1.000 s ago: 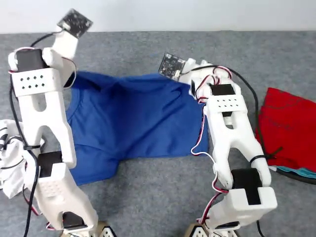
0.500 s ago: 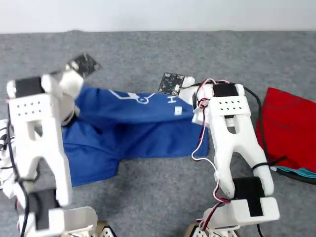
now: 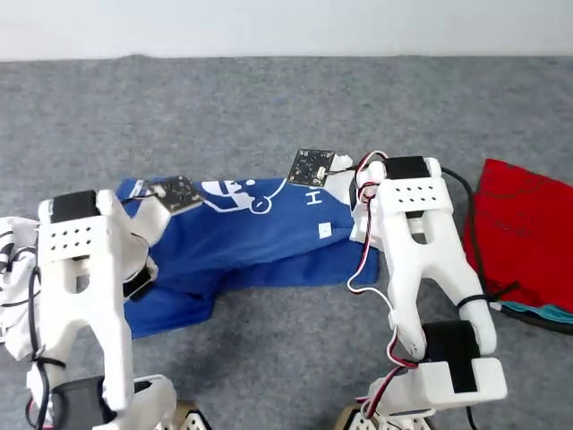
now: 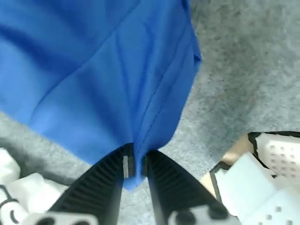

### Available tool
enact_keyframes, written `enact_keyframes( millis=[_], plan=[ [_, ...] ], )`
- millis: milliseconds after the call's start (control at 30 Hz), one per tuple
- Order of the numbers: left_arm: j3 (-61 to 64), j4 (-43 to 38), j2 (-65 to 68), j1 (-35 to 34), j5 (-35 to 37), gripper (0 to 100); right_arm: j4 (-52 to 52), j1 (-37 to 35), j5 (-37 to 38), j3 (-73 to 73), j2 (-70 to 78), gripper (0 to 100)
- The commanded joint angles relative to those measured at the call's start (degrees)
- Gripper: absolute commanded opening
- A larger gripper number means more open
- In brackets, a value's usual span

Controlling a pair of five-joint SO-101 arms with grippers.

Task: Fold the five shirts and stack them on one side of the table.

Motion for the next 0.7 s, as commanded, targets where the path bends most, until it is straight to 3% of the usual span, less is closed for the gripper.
enact_keyframes(
  millis=[0,167,467,667],
  plan=[
    [-0.22,-1.14,-2.20,-3.34,-0.70,1,0.13,-0.13,0.18,-0.44,-3.47,1.0],
    [0.04,0.26,-2.20,-7.47,-4.92,1,1.98,-0.04,0.18,-0.62,-3.47,1.0],
    [0.04,0.09,-2.20,-8.53,-5.10,2,3.74,-0.75,0.18,-0.62,-3.38,1.7],
    [0.13,1.76,-2.20,-8.62,-4.84,9,3.82,-0.31,-3.78,-1.14,-3.47,15.4]
  ],
)
